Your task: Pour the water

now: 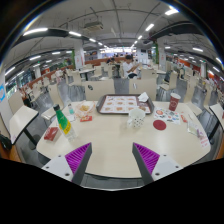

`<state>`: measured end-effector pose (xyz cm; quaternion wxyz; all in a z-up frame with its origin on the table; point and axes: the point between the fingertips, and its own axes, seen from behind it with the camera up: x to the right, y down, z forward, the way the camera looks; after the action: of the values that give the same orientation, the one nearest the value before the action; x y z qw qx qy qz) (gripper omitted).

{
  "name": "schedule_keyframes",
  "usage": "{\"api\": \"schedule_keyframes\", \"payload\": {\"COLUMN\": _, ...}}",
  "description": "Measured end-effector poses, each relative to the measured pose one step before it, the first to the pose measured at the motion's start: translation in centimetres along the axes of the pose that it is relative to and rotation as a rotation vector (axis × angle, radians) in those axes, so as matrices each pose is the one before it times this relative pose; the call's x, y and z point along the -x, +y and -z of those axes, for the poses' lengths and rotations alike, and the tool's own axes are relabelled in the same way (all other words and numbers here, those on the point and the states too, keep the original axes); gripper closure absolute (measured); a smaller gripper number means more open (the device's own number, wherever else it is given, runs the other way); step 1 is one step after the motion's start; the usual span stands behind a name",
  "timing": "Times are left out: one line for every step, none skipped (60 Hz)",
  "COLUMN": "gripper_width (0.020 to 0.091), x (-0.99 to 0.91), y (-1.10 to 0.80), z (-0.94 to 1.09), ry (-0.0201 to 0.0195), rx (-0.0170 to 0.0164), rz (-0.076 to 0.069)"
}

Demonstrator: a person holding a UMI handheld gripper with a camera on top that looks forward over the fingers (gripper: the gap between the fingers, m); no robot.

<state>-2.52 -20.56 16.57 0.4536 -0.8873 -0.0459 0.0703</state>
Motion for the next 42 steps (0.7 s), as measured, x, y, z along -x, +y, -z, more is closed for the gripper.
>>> {"api": "schedule_keyframes", "payload": {"gripper_width": 0.0259, "x": 0.070, "y": -0.002, "z": -0.020, "ry": -0.00208, "rx": -0.00022, "rz": -0.0021}}
{"api": "schedule_keyframes", "payload": {"gripper_width": 0.0256, "x": -0.007, "y": -0.051, "z": -0.166, "ry": -0.00137, "rx": -0.00098, "rz": -0.0027}}
{"api": "schedule_keyframes", "payload": {"gripper_width": 0.0257, "x": -0.044, "y": 0.001, "z": -0.030, "ry": 0.00049, "rx": -0.00150, "rz": -0.0025}}
{"api": "schedule_keyframes", "payload": {"gripper_width": 0.0259, "x": -0.064, "y": 0.000, "z": -0.018, "ry": 0.00129, "rx": -0.00148, "rz": -0.0016}}
{"api": "schedule_keyframes", "payload": {"gripper_width": 0.0257, "x": -0.064, "y": 0.019, "z": -0.015, "ry": 0.00232, "rx": -0.00046, "rz": -0.0008}}
{"api": "schedule_keyframes", "payload": {"gripper_width": 0.0256, "x": -0.047, "y": 0.102, "z": 0.093, "ry": 0.00320, "rx": 0.00112, "rz": -0.0018}}
{"api": "schedule_keyframes", "payload": {"gripper_width": 0.0252, "x": -0.068, "y": -0.013, "z": -0.188, "ry": 0.00254, "rx": 0.00079, "rz": -0.0020}}
{"api": "schedule_keyframes", "payload": {"gripper_width": 0.0258, "x": -0.025, "y": -0.012, "z": -0.053, "ry": 0.00261, "rx": -0.00020, "rz": -0.0024}}
{"api": "schedule_keyframes", "payload": {"gripper_width": 0.0255, "x": 0.062, "y": 0.031, "z": -0.067, "ry": 0.00188, "rx": -0.00078, "rz": -0.0022}}
{"api": "schedule_keyframes", "payload": {"gripper_width": 0.0258, "x": -0.073, "y": 0.010, "z": -0.097, "ry": -0.00074, "rx": -0.00099, "rz": -0.0005}}
{"api": "schedule_keyframes", "payload": {"gripper_width": 0.0256, "x": 0.013, "y": 0.002, "z": -0.076, "ry": -0.00015, "rx": -0.00210, "rz": -0.0010}}
{"api": "schedule_keyframes", "payload": {"gripper_width": 0.0256, "x": 0.026, "y": -0.023, "z": -0.069, "ry": -0.00060, "rx": -0.00263, "rz": -0.0024}}
{"api": "schedule_keyframes", "payload": {"gripper_width": 0.0257, "x": 0.070, "y": -0.023, "z": -0.095, "ry": -0.00072, "rx": -0.00172, "rz": -0.0030}}
{"api": "schedule_keyframes", "payload": {"gripper_width": 0.0258, "x": 0.128, "y": -0.035, "z": -0.128, "ry": -0.00279, "rx": -0.00119, "rz": -0.0023}}
{"api": "schedule_keyframes", "payload": {"gripper_width": 0.0256, "x": 0.288, "y": -0.040, "z": -0.141, "ry": -0.00552, "rx": -0.00273, "rz": -0.0001}}
{"api": "schedule_keyframes", "payload": {"gripper_width": 0.0253, "x": 0.414, "y": -0.072, "z": -0.116, "ry": -0.00767, "rx": -0.00508, "rz": 0.0020}}
{"api": "schedule_keyframes", "payload": {"gripper_width": 0.0256, "x": 0.596, "y": -0.093, "z": -0.236, "ry": -0.01142, "rx": -0.00856, "rz": 0.0052}}
{"api": "schedule_keyframes", "payload": {"gripper_width": 0.0256, "x": 0.461, "y": -0.081, "z": -0.237, "ry": -0.01631, "rx": -0.00961, "rz": 0.0061}}
{"api": "schedule_keyframes", "payload": {"gripper_width": 0.0257, "x": 0.570, "y": -0.058, "z": -0.251, "ry": -0.01515, "rx": -0.01047, "rz": 0.0067}}
{"api": "schedule_keyframes", "payload": {"gripper_width": 0.0257, "x": 0.562, "y": -0.034, "z": -0.231, "ry": -0.01288, "rx": -0.00880, "rz": 0.0055}}
{"api": "schedule_keyframes", "payload": {"gripper_width": 0.0256, "x": 0.582, "y": 0.050, "z": -0.220, "ry": -0.00893, "rx": -0.00692, "rz": 0.0049}}
{"api": "schedule_keyframes", "payload": {"gripper_width": 0.0255, "x": 0.496, "y": 0.075, "z": -0.234, "ry": -0.00727, "rx": -0.00588, "rz": 0.0058}}
{"api": "schedule_keyframes", "payload": {"gripper_width": 0.0260, "x": 0.456, "y": 0.023, "z": -0.311, "ry": -0.00860, "rx": -0.00675, "rz": 0.0063}}
{"api": "schedule_keyframes", "payload": {"gripper_width": 0.0258, "x": 0.578, "y": 0.136, "z": -0.293, "ry": -0.00830, "rx": -0.00554, "rz": 0.0066}}
{"api": "schedule_keyframes", "payload": {"gripper_width": 0.0255, "x": 0.682, "y": 0.153, "z": -0.264, "ry": -0.00662, "rx": -0.00316, "rz": 0.0046}}
{"api": "schedule_keyframes", "payload": {"gripper_width": 0.0257, "x": 0.627, "y": 0.151, "z": -0.313, "ry": -0.00728, "rx": -0.00229, "rz": 0.0025}}
{"api": "schedule_keyframes", "payload": {"gripper_width": 0.0255, "x": 0.642, "y": 0.182, "z": -0.371, "ry": -0.00719, "rx": -0.00288, "rz": 0.0012}}
{"api": "schedule_keyframes", "payload": {"gripper_width": 0.0256, "x": 0.679, "y": 0.142, "z": -0.416, "ry": -0.00764, "rx": -0.00384, "rz": 0.0005}}
{"api": "schedule_keyframes", "payload": {"gripper_width": 0.0258, "x": 0.690, "y": 0.130, "z": -0.439, "ry": -0.00687, "rx": -0.00466, "rz": 0.0001}}
{"api": "schedule_keyframes", "payload": {"gripper_width": 0.0258, "x": 0.445, "y": 0.237, "z": -0.619, "ry": -0.00866, "rx": -0.00736, "rz": 0.0016}}
{"api": "schedule_keyframes", "payload": {"gripper_width": 0.0259, "x": 0.672, "y": 0.079, "z": -0.523, "ry": -0.00450, "rx": -0.00464, "rz": 0.0023}}
{"api": "schedule_keyframes", "payload": {"gripper_width": 0.0256, "x": 0.640, "y": 0.035, "z": -0.543, "ry": -0.00326, "rx": -0.00534, "rz": 0.0037}}
{"api": "schedule_keyframes", "payload": {"gripper_width": 0.0256, "x": 0.612, "y": 0.017, "z": -0.574, "ry": -0.00145, "rx": -0.00708, "rz": 0.0048}}
{"api": "schedule_keyframes", "payload": {"gripper_width": 0.0257, "x": 0.614, "y": 0.025, "z": -0.668, "ry": -0.00104, "rx": -0.00685, "rz": 0.0060}}
{"api": "schedule_keyframes", "payload": {"gripper_width": 0.0259, "x": 0.595, "y": 0.017, "z": -0.659, "ry": -0.00077, "rx": -0.00664, "rz": 0.0057}}
{"api": "schedule_keyframes", "payload": {"gripper_width": 0.0255, "x": 0.590, "y": -0.021, "z": -0.699, "ry": 0.00117, "rx": -0.00771, "rz": 0.0044}}
{"api": "schedule_keyframes", "payload": {"gripper_width": 0.0256, "x": 0.579, "y": -0.020, "z": -0.722, "ry": 0.00207, "rx": -0.00768, "rz": 0.0034}}
{"api": "schedule_keyframes", "payload": {"gripper_width": 0.0257, "x": 0.591, "y": -0.015, "z": -0.737, "ry": -0.00062, "rx": -0.00747, "rz": 0.0032}}
{"api": "schedule_keyframes", "payload": {"gripper_width": 0.0255, "x": 0.678, "y": -0.051, "z": -0.717, "ry": -0.00437, "rx": -0.00787, "rz": 0.0034}}
{"api": "schedule_keyframes", "payload": {"gripper_width": 0.0256, "x": 0.664, "y": -0.106, "z": -0.721, "ry": -0.00462, "rx": -0.01108, "rz": 0.0027}}
{"api": "schedule_keyframes", "payload": {"gripper_width": 0.0257, "x": 0.562, "y": -0.152, "z": -0.781, "ry": -0.00214, "rx": -0.01375, "rz": 0.0020}}
{"api": "schedule_keyframes", "payload": {"gripper_width": 0.0258, "x": 0.533, "y": -0.113, "z": -0.754, "ry": 0.00002, "rx": -0.01128, "rz": 0.0011}}
